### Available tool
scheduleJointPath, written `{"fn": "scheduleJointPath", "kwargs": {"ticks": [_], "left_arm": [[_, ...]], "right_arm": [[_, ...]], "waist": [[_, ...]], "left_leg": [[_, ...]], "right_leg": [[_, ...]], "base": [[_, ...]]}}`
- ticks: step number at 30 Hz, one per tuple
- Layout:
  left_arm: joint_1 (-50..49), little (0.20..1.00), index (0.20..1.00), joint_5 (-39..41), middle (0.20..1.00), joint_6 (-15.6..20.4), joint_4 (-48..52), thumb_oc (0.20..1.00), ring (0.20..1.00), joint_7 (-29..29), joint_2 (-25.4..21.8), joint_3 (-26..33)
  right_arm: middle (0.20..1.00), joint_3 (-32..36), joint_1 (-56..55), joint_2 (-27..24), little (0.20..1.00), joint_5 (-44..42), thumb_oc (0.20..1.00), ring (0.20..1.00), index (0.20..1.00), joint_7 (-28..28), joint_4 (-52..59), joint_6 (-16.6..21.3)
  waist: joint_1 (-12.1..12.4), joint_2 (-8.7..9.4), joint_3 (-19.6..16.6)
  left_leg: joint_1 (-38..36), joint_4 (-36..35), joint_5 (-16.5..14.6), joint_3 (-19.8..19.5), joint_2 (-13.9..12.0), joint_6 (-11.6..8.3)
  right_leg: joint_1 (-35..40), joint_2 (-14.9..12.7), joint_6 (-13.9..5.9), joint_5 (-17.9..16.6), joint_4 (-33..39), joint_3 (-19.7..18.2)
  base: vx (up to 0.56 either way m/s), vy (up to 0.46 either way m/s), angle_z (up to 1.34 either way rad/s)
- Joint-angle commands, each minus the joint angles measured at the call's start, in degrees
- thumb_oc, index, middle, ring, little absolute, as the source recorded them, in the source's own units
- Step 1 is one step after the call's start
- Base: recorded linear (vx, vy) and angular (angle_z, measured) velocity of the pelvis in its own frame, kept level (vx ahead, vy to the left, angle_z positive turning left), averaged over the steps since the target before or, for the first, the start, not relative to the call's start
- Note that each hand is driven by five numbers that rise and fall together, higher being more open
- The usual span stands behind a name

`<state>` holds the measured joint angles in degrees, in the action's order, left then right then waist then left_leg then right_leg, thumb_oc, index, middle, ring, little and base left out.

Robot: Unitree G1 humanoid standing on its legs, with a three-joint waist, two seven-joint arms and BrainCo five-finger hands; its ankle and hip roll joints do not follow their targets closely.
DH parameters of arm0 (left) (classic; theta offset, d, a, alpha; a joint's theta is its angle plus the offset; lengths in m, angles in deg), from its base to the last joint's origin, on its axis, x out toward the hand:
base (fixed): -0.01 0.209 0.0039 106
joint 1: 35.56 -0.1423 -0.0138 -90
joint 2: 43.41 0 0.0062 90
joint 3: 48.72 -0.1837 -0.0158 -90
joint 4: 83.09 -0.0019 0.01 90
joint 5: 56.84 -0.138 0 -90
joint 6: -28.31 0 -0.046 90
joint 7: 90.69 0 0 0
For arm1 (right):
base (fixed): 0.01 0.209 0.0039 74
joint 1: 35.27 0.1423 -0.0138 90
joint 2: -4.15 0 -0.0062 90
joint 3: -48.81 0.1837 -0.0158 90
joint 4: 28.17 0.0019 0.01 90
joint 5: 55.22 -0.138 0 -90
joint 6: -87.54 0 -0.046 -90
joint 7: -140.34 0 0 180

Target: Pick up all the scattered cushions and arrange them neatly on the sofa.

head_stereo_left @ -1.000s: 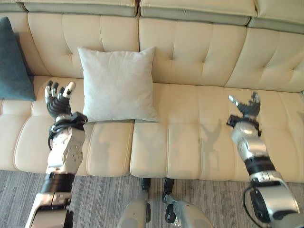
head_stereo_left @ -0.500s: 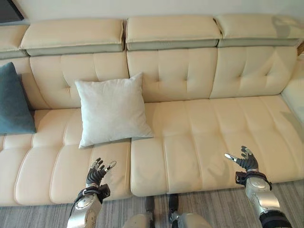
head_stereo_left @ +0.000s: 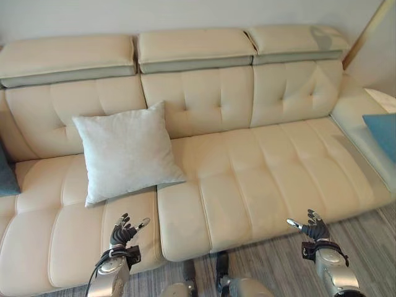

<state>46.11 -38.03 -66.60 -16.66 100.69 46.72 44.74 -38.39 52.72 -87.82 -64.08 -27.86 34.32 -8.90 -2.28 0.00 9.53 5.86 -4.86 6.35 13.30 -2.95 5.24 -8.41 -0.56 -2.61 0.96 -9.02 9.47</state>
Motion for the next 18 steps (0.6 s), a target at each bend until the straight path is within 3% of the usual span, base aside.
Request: {"fn": "scheduleJointPath", "kwargs": {"ticks": [1, 5, 7, 8, 12, 16, 18], "left_arm": [[-0.36, 1.0, 1.0, -2.19, 1.0, 1.07, -1.23, 1.0, 1.0, 0.24, -2.14, -0.01], [-1.28, 1.0, 1.0, -1.98, 1.0, 1.0, -1.47, 1.0, 1.0, 0.88, -1.89, 0.91], [-1.36, 1.0, 1.0, -1.76, 1.0, 0.85, -1.2, 1.0, 1.0, 0.66, -1.63, 0.7], [-0.77, 1.0, 1.0, -1.74, 1.0, 0.89, -1.17, 1.0, 1.0, 0.95, -1.76, 0.21], [0.01, 1.0, 1.0, -1.56, 1.0, 0.95, -0.03, 1.0, 1.0, 0.95, -1.63, -0.88], [0.0, 1.0, 1.0, -1.88, 1.0, 0.98, 0.81, 1.0, 1.0, 0.66, -1.32, -1.58], [-0.43, 1.0, 1.0, -2.12, 1.0, 1.15, 1.84, 1.0, 1.0, 0.35, -1.19, -1.7]], "right_arm": [[1.0, 0.88, 0.69, -0.07, 1.0, 1.59, 1.0, 1.0, 1.0, 0.21, 0.9, 1.98], [1.0, -0.19, 1.47, -0.52, 1.0, 2.53, 1.0, 1.0, 1.0, 0.39, 1.67, 1.53], [1.0, -0.53, 1.43, -0.95, 1.0, 2.93, 1.0, 1.0, 1.0, 0.25, 2.48, 1.3], [1.0, -0.79, 1.34, -1.24, 1.0, 2.67, 1.0, 1.0, 1.0, 0.49, 2.55, 1.53], [1.0, -1.15, 1.04, -1.68, 1.0, 2.0, 1.0, 1.0, 1.0, 0.92, 3.09, 2.03], [1.0, -1.29, 1.04, -1.98, 1.0, 2.19, 1.0, 1.0, 1.0, 1.24, 3.43, 1.92], [1.0, -1.74, 1.26, -1.96, 1.0, 2.19, 1.0, 1.0, 1.0, 0.83, 3.8, 1.79]], "waist": [[0.2, 1.97, -2.12], [1.39, 3.11, -2.71], [1.41, 3.25, -2.67], [1.14, 3.2, -1.84], [0.46, 2.67, -0.11], [0.38, 2.28, 0.94], [0.86, 2.6, 1.0]], "left_leg": [[-2.35, -0.14, -7.31, -1.28, 2.78, -4.71], [-1.18, -0.14, -5.64, 0.64, 2.15, -5.57], [-0.46, -0.14, -3.94, 0.57, 1.51, -6.43], [0.23, -0.14, -1.58, -0.45, 0.7, -7.78], [1.29, -0.14, 0.74, -2.34, -0.34, -9.41], [1.13, -0.14, 1.41, -3.58, -0.21, -9.8], [-0.93, -0.14, 0.21, -5.76, 1.01, -8.7]], "right_leg": [[10.55, -3.79, -3.42, 4.0, 2.69, -2.67], [14.33, -3.65, -4.04, 4.51, 10.73, -0.8], [14.86, -2.28, -3.11, 4.98, 13.08, -1.01], [14.66, -0.71, -1.78, 5.65, 13.35, -1.48], [14.33, 1.19, -0.35, 5.72, 12.98, 0.13], [14.04, 1.31, 0.38, 5.77, 11.99, 1.52], [13.79, 1.05, 0.55, 5.32, 11.98, 1.44]], "base": [[-0.05, -0.122, -0.09], [-0.15, -0.187, -0.14], [-0.24, -0.315, -0.2], [-0.24, -0.297, -0.02], [-0.3, -0.326, 0.23], [-0.16, -0.14, 0.27], [-0.14, -0.107, 0.18]]}}
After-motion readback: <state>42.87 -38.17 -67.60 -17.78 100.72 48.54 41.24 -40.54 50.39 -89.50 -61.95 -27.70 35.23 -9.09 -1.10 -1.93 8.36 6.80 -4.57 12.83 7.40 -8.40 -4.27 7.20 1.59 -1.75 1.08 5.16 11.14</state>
